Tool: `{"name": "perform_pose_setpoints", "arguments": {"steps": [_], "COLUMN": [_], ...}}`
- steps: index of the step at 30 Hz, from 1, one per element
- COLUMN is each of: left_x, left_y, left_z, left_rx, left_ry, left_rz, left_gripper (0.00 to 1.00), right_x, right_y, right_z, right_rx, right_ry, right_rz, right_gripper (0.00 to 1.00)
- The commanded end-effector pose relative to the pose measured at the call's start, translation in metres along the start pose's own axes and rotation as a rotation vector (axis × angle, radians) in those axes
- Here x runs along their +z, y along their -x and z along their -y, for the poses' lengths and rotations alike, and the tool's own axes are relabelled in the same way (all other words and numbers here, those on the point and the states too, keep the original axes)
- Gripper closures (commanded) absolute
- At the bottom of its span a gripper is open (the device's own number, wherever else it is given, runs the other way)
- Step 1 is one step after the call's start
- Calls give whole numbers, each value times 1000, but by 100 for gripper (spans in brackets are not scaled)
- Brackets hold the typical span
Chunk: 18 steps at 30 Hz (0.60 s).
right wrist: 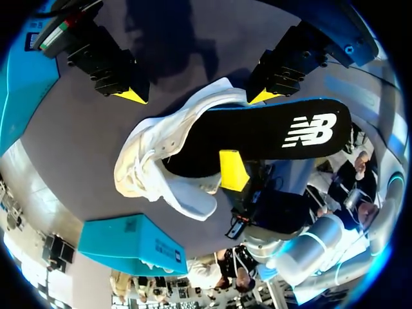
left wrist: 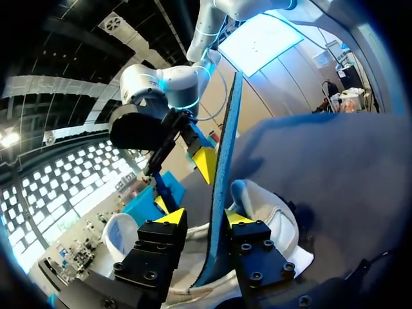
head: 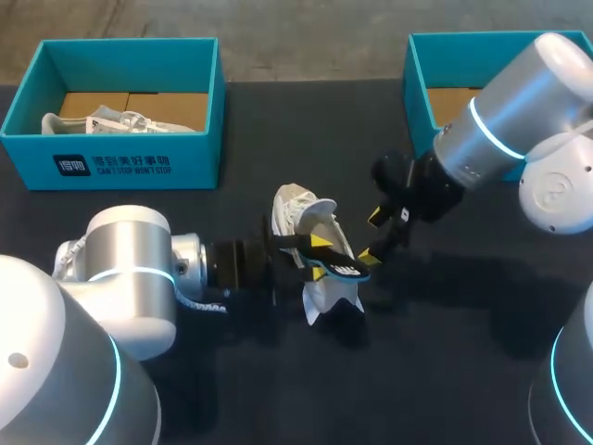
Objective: Take the shoe out of the shoebox, open the shoe tongue, remove and reinsert the insole, then place the shoe into the shoebox
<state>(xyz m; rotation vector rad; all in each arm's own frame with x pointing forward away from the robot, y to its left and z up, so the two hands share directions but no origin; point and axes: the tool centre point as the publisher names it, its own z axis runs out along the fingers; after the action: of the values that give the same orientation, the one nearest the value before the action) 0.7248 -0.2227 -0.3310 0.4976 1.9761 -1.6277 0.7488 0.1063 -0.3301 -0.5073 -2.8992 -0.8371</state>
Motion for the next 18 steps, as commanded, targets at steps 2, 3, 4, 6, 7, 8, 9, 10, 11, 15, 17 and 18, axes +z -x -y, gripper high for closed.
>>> {"name": "perform_pose_setpoints", "arguments": {"steps": [2, 3, 4, 6, 7, 8, 9, 10, 11, 15, 17, 18], "left_x": [-1, -1, 0, 0, 0, -1, -1, -1, -2, -3, -3, -3], "left_y": [1, 1, 1, 1, 1, 1, 1, 1, 1, -1, -2, -2], "left_z": [7, 8, 9, 10, 10, 11, 11, 11, 12, 9, 6, 4], "left_rx": [4, 8, 9, 10, 9, 8, 7, 8, 8, -1, 0, -1], "left_ry": [-14, -18, -19, -21, -22, -22, -27, -27, -27, -22, -18, -16], "left_rz": [-7, -7, -7, -6, -6, -8, -5, -7, -8, -25, -31, -32], "left_gripper": [64, 64, 64, 65, 66, 67, 69, 78, 93, 100, 100, 100], "right_x": [-1, -1, -1, -1, -1, -1, -1, -1, -1, -1, -1, -1], "right_y": [-2, -2, -3, -3, -3, -3, -3, -3, -3, -3, -3, -2], "right_z": [3, 3, 3, 4, 5, 5, 6, 6, 6, 7, 7, 7], "right_rx": [7, 8, 9, 12, 13, 14, 15, 17, 18, 21, 21, 21], "right_ry": [-1, -1, -1, 0, 0, 0, 0, 1, 2, 1, 0, 0], "right_rz": [9, 9, 9, 10, 11, 11, 12, 12, 12, 13, 13, 13], "right_gripper": [0, 0, 0, 0, 0, 0, 0, 0, 0, 0, 0, 0]}}
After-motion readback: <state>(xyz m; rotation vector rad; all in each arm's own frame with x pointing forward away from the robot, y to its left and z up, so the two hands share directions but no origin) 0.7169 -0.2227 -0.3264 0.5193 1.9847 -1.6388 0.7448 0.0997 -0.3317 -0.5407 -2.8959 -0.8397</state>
